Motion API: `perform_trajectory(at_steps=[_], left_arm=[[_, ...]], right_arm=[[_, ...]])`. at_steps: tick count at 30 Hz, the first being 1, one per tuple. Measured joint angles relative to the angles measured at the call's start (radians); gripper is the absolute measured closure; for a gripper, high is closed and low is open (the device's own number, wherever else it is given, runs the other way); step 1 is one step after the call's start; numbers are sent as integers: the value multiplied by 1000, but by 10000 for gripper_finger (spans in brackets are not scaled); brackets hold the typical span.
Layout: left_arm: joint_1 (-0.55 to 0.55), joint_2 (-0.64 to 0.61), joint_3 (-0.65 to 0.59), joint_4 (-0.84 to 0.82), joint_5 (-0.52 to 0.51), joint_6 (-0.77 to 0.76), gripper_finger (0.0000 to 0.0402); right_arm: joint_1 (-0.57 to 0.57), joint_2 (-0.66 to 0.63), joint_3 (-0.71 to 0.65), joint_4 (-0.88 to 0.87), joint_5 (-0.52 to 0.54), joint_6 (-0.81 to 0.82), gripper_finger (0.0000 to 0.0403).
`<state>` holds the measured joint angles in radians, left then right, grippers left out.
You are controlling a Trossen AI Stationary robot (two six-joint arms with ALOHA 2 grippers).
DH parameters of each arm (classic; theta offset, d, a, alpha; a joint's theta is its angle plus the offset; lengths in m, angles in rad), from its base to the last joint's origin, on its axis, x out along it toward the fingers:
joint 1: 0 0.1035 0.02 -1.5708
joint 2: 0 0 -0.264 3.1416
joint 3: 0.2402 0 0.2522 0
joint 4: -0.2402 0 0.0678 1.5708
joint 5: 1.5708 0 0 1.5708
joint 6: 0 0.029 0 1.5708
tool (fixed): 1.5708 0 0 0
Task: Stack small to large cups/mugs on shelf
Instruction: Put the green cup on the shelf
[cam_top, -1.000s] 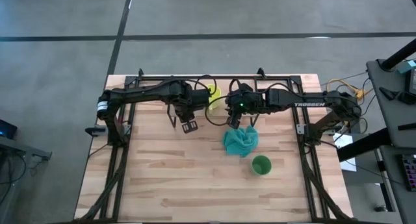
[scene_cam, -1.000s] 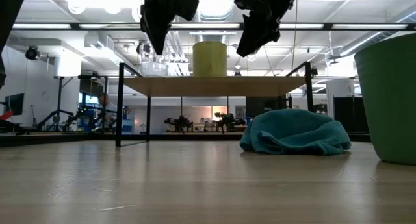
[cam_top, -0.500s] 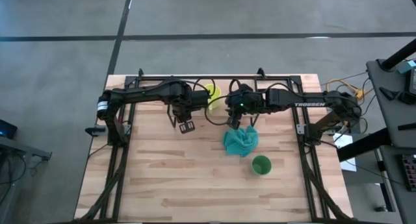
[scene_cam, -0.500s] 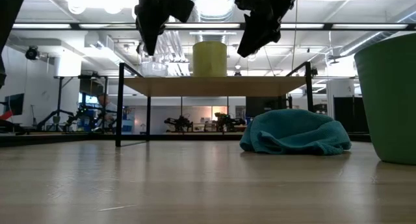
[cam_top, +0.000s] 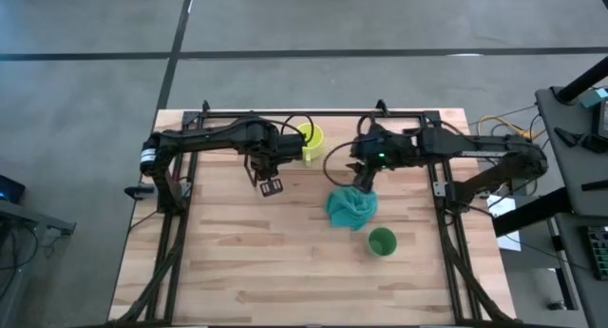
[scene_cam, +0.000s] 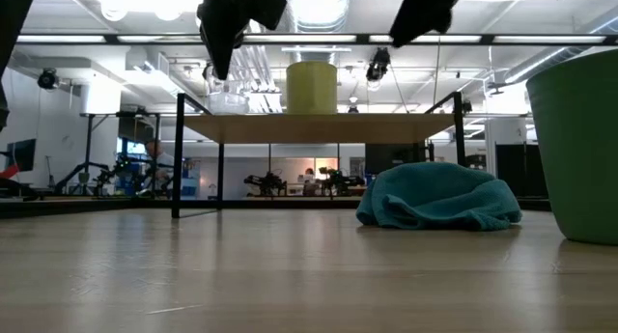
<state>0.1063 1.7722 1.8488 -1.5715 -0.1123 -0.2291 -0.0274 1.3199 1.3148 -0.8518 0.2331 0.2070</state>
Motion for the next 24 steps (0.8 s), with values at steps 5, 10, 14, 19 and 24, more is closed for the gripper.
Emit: perform_trajectory(at_steps=[5,10,14,19,24], left_arm=[[-23,-15,-2,0,7,-14,362],[-66,-45,6,22,84,-55,362],[-112,-83,16,111,109,-80,362],[-154,-147,21,249,119,-114,362],[-182,-219,21,418,119,-133,362]], right_arm=[[39,-98,0,-68,-73,60,266],[95,-158,0,-189,-188,140,266],[149,-166,0,-298,-192,204,266],[190,-141,0,-364,-209,277,266],[195,-88,0,-404,-328,319,266]])
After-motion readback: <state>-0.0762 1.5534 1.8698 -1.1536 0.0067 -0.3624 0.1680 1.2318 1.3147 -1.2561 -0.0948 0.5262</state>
